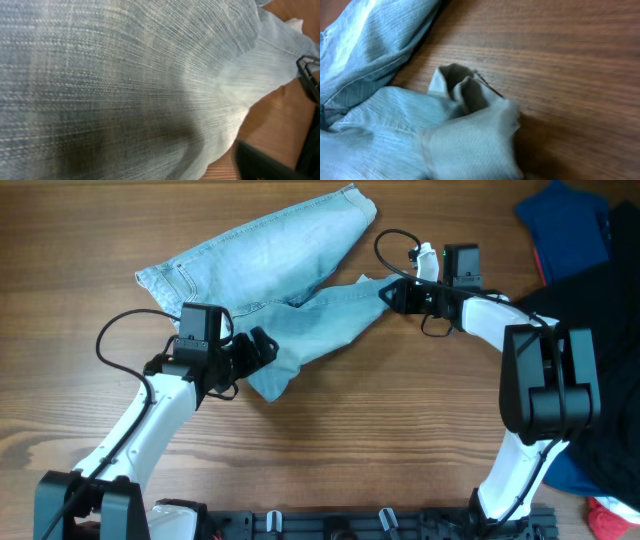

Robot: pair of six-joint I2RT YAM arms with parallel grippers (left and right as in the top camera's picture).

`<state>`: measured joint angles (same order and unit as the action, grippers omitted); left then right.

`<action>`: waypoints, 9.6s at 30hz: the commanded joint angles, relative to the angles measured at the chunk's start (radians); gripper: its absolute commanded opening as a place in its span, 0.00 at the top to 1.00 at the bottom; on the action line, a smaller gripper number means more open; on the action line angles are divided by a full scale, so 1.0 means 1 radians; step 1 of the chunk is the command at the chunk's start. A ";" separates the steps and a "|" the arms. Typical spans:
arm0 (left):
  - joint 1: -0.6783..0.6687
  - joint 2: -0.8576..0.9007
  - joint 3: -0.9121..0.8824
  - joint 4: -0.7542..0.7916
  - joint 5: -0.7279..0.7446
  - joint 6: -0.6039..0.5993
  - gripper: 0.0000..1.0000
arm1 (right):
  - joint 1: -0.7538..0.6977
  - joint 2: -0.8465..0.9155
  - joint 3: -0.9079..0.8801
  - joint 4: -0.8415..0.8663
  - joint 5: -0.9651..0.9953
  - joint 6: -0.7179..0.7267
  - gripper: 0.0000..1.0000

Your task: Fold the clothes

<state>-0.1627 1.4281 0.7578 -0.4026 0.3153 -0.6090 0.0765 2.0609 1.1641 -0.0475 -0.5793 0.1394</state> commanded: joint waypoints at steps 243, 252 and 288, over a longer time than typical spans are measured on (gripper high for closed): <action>-0.005 0.584 0.961 -0.248 0.357 0.117 0.44 | -0.161 -0.636 0.326 -1.252 0.819 0.175 0.96; -0.015 0.811 0.961 -0.059 0.412 0.068 0.43 | -0.161 -0.636 0.326 -1.254 0.818 0.177 0.96; 0.120 0.467 0.964 0.119 0.495 0.028 0.96 | -0.161 -0.624 0.326 -1.172 0.768 0.177 0.96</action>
<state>-0.1581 2.1784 1.7039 -0.3050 0.7799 -0.5926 -0.0814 1.4227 1.4727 -1.2488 0.2070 0.3161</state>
